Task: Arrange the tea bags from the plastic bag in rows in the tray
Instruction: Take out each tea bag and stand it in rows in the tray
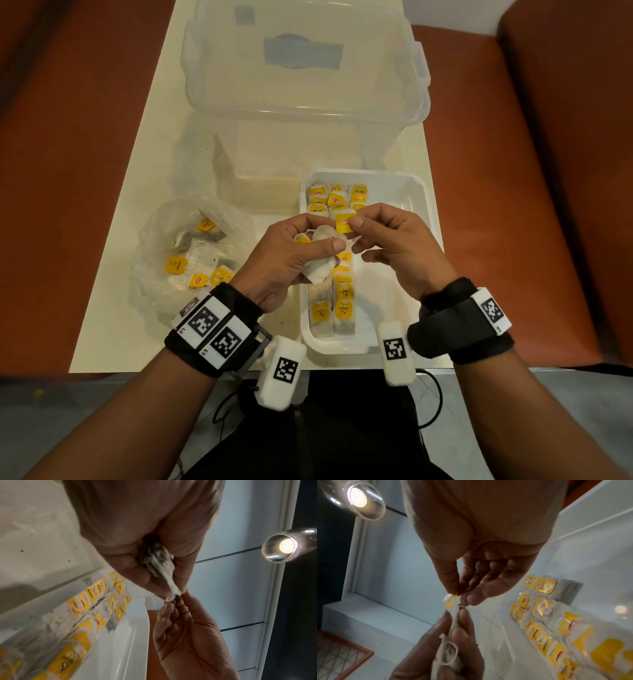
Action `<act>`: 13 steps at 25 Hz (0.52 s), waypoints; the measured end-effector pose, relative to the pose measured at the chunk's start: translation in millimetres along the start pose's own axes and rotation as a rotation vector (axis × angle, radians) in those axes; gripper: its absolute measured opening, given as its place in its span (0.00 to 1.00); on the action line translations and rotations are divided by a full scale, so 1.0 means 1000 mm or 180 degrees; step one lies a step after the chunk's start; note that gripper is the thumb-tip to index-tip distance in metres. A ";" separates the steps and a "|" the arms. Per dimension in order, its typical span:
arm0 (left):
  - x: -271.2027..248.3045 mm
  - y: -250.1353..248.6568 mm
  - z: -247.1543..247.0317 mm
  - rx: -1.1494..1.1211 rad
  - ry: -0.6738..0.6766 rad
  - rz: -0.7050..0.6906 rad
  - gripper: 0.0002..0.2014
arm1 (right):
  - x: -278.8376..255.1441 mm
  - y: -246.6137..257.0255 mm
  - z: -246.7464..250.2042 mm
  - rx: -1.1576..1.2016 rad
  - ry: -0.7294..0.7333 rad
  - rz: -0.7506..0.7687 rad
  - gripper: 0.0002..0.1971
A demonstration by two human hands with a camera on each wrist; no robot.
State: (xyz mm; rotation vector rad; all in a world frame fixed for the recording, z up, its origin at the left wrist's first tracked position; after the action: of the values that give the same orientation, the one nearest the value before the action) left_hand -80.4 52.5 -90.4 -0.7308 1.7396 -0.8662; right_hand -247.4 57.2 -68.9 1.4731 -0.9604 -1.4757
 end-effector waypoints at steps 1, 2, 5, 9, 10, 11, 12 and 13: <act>-0.001 0.000 -0.002 -0.0071 0.0081 0.0007 0.13 | 0.000 0.000 0.002 0.0135 -0.0052 -0.0010 0.04; -0.002 -0.001 -0.002 -0.0125 0.0145 0.0013 0.14 | 0.000 0.001 0.003 0.0241 -0.0088 -0.0020 0.04; -0.002 0.001 -0.002 -0.0285 0.0173 0.0056 0.14 | -0.001 0.002 0.006 0.0448 -0.0235 -0.0019 0.06; -0.001 0.001 0.002 -0.0451 0.0112 0.0091 0.11 | -0.003 0.004 0.006 0.0380 -0.0195 -0.0054 0.04; -0.002 0.001 0.003 -0.0429 0.0095 0.0079 0.09 | -0.003 0.004 0.005 0.0257 -0.0122 -0.0092 0.04; -0.002 0.000 0.003 -0.0397 0.0074 0.0069 0.07 | -0.004 0.002 0.003 0.0108 -0.0055 -0.0127 0.04; -0.002 0.000 0.003 -0.0367 0.0058 0.0060 0.06 | -0.004 0.002 0.001 -0.0042 -0.0012 -0.0149 0.04; -0.002 0.000 0.002 -0.0334 0.0052 0.0053 0.07 | -0.003 0.000 -0.001 -0.0175 0.0003 -0.0145 0.04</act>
State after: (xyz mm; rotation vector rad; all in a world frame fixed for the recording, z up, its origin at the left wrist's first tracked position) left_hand -77.7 53.7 -89.8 -0.7790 1.8138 -0.7761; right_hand -246.5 60.3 -67.3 1.4645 -0.8841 -1.5220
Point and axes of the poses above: each hand's wrist, its own x-axis towards the middle knuckle, its own z-axis out of the back of the hand, y = z × x, the point moved 4 cm from there along x, towards the middle knuckle, and after that the axes turned 3 degrees about x, right-handed, at the moved point
